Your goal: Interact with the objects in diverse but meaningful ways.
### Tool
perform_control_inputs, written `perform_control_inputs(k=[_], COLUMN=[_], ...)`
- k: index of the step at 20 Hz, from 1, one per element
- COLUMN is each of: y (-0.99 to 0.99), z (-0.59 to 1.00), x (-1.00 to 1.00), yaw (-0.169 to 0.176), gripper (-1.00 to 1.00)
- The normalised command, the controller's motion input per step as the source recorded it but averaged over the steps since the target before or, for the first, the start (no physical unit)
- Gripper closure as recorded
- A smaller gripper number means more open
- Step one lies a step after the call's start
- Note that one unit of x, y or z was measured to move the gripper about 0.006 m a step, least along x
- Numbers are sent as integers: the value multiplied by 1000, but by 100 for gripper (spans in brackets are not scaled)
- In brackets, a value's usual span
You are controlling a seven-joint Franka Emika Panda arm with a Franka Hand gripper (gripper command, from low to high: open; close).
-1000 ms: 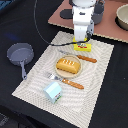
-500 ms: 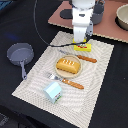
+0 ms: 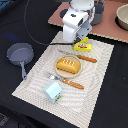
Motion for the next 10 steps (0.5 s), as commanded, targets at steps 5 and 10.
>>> perform_control_inputs(k=[5,10], y=[-324,-454], z=[805,523], x=[263,322], yaw=[-48,-2], gripper=[-100,-100])
